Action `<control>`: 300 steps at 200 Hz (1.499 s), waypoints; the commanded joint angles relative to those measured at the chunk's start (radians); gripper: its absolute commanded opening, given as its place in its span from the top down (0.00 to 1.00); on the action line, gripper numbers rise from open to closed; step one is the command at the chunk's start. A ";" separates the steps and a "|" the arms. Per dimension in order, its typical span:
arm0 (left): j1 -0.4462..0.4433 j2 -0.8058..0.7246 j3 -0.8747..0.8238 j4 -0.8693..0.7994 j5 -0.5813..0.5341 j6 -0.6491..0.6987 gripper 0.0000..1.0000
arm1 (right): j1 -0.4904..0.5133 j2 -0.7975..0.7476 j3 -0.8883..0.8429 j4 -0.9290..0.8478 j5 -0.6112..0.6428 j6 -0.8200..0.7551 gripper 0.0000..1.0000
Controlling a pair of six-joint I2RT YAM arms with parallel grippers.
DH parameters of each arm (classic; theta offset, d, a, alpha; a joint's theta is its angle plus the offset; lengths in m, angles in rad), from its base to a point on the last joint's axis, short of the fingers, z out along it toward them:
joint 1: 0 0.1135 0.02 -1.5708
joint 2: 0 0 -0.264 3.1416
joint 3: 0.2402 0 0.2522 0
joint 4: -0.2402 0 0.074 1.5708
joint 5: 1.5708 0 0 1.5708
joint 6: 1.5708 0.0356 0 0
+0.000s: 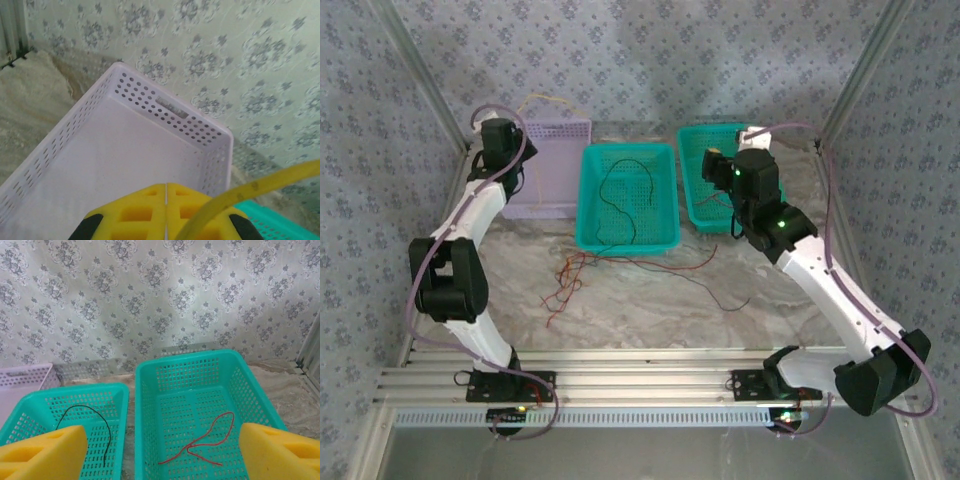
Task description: Untangle the cables
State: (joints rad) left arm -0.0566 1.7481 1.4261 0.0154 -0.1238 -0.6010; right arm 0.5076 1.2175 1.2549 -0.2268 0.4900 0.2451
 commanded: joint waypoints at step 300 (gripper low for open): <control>0.018 0.023 -0.036 0.181 0.067 -0.032 1.00 | 0.085 -0.063 -0.021 0.041 -0.025 -0.047 0.19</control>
State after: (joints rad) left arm -0.0502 1.7145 1.4361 0.0643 -0.0319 -0.6449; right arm 0.5774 1.1793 1.2457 -0.2115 0.4641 0.2161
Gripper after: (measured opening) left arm 0.053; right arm 0.814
